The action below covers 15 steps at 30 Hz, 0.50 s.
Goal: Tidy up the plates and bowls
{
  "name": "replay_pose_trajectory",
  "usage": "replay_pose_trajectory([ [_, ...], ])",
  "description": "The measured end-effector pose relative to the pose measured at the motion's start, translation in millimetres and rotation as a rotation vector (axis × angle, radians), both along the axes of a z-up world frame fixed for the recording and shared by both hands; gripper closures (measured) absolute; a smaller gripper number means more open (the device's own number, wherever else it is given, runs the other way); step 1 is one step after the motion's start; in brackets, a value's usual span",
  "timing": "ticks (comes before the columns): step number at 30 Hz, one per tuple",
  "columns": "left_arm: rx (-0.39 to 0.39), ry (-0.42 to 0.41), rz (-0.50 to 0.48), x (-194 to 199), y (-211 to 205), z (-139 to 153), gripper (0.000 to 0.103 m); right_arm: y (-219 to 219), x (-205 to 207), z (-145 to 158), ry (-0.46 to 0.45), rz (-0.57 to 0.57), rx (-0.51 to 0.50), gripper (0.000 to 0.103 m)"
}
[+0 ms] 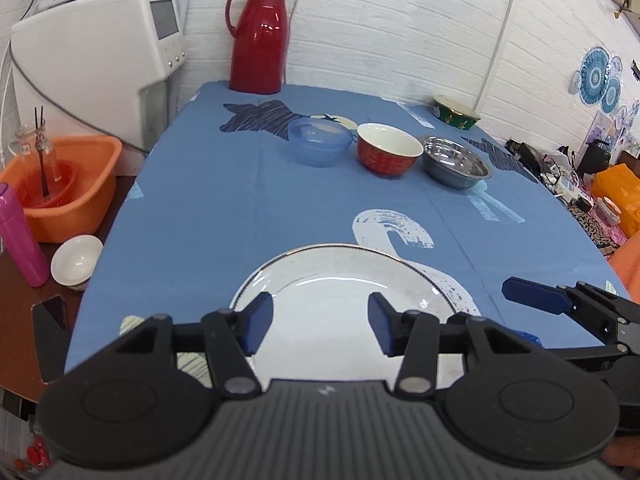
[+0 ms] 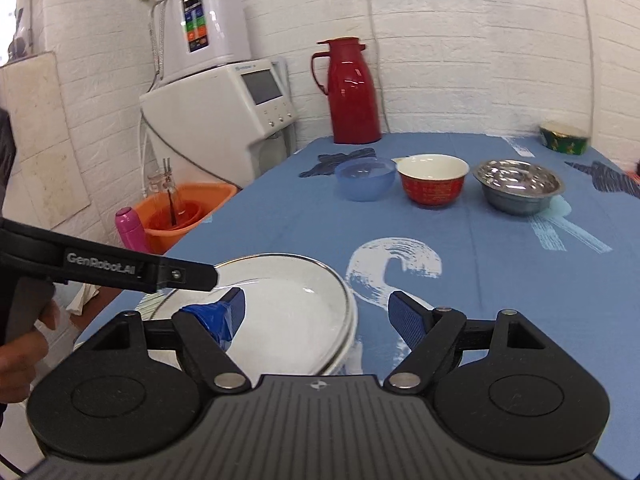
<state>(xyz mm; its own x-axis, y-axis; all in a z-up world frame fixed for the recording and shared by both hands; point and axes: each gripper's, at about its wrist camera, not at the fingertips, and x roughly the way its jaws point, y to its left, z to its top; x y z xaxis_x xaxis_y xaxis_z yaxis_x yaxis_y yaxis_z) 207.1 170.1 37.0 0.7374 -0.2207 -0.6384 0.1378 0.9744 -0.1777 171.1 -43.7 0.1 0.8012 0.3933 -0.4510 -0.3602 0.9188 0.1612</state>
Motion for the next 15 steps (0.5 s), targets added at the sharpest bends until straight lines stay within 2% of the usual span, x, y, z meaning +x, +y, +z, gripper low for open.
replay_pose_trajectory([
  [8, 0.016, -0.007, -0.021, 0, -39, 3, 0.048, -53, -10, -15, 0.086, -0.149, 0.07, 0.037],
  [15, 0.031, -0.035, -0.072, -7, -91, 9, 0.044, -89, -27, -19, 0.118, -0.291, 0.062, 0.037],
])
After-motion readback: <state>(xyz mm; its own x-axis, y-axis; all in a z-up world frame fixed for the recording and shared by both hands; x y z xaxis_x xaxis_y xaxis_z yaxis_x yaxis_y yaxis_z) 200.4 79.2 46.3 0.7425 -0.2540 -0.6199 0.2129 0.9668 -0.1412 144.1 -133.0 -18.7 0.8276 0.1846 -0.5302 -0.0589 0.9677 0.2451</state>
